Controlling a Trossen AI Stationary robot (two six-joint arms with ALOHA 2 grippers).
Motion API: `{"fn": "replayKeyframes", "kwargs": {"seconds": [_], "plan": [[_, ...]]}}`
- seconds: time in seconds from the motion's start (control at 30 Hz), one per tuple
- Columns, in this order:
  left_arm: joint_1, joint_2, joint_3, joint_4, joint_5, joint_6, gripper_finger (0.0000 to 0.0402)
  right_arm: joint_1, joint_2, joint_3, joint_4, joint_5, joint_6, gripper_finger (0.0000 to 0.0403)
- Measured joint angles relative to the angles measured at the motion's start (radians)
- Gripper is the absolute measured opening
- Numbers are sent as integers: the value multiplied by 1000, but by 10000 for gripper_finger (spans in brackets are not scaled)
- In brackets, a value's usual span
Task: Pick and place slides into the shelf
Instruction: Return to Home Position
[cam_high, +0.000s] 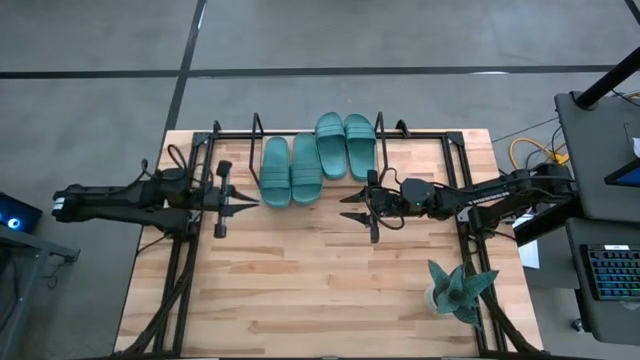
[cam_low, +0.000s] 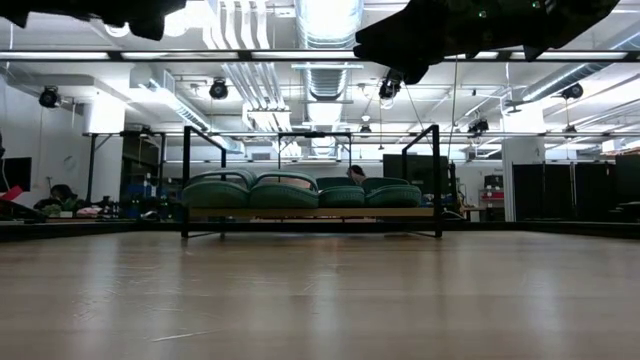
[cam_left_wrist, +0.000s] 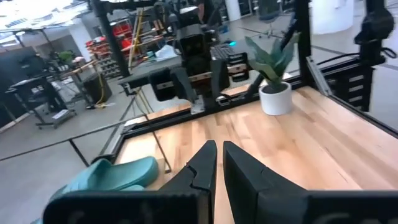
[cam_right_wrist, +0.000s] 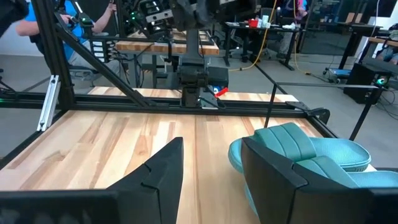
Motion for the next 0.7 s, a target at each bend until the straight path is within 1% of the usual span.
{"fn": "replayKeyframes", "kwargs": {"seconds": [0.13,0.3,0.4,0.53,0.63,0.7], "plan": [[-5,-84,-65,-14,0,-2,13,0,0,0,0,0,0,152],[-5,-265,-175,-15,-5,-8,13,0,0,0,0,0,0,153],[-5,-367,-234,-16,-7,-44,13,0,0,0,0,0,-2,151],[-5,-470,-314,-50,-18,-64,13,0,0,0,0,0,-6,149],[-5,-468,-341,-35,-58,-64,13,0,0,0,-3,0,-8,148],[-5,-463,-351,-28,-62,-64,13,0,0,0,-8,0,-8,148]]}}
